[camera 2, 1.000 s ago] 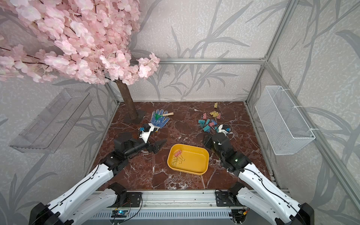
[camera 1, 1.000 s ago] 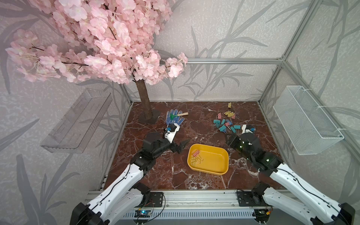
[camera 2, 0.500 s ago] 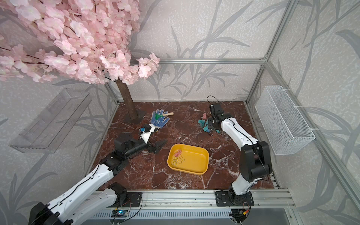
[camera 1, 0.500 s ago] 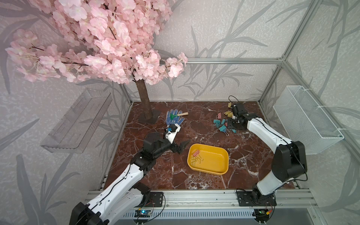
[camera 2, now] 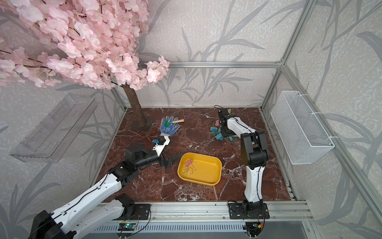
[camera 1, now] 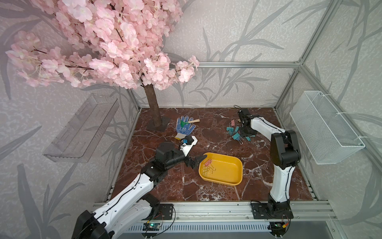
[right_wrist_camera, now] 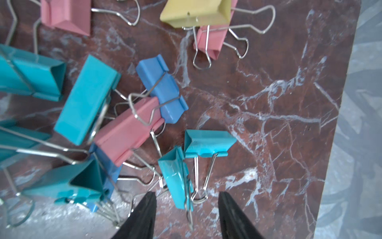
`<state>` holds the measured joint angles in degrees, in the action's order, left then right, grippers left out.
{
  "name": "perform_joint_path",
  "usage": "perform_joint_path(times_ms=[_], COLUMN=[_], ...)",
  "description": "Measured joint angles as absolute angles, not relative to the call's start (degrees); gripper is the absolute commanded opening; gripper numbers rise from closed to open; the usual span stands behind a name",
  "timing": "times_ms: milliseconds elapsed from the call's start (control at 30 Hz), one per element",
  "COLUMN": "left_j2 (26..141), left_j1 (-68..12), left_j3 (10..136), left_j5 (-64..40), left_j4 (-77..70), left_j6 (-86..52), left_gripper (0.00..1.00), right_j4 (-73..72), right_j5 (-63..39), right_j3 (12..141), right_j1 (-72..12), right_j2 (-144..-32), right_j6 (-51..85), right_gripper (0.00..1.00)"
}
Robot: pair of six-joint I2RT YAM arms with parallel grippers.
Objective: Put the binder clips in the storage box
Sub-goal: Pick up the binder clip at the center of the board, then place the binder clip in the storage box.
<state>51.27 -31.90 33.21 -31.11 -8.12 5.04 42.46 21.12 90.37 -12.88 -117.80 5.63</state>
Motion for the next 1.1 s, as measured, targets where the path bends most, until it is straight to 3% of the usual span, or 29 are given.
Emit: perform_joint_path(times_ms=[133, 267, 300, 567, 733, 867, 967, 1100], left_j2=[51.2, 51.2, 51.2, 51.2, 51.2, 51.0, 50.6, 49.2], left_j1=[-31.9, -31.9, -32.0, -32.2, -32.2, -32.2, -32.2, -32.2], left_j3=[33.2, 33.2, 33.2, 33.2, 33.2, 33.2, 33.1, 32.7], left_j5=[-30.5, -29.8, -29.8, -28.5, -25.8, -22.7, -19.5, -15.6], left_j4=[-8.1, -8.0, -7.9, -7.7, -7.7, -7.7, -7.7, -7.8], left_j6=[5.5, 5.6, 5.6, 5.6, 5.5, 5.2, 4.6, 3.9], left_gripper=[1.0, 1.0, 1.0, 1.0, 1.0, 1.0, 1.0, 1.0], right_j4=[42.8, 43.2, 43.1, 43.3, 42.5, 38.0, 32.7, 24.1], right_j5=[22.1, 22.8, 23.2, 24.3, 16.7, 4.4, -3.8, -9.4], right_j3=[91.6, 91.4, 91.2, 84.1, 76.9, 69.1, 61.8, 52.4], right_j1=[-12.6, -12.4, -12.4, -12.4, -12.4, -13.1, -17.2, -29.6], right_j2=[-119.1, -119.2, -119.2, -111.4, -94.3, -77.7, -68.8, -64.0], right_j6=[4.8, 4.9, 5.1, 7.6, 12.6, 20.8, 29.5, 43.2], right_gripper=[0.28, 0.02, 0.0, 0.0, 0.0, 0.0, 0.0, 0.0])
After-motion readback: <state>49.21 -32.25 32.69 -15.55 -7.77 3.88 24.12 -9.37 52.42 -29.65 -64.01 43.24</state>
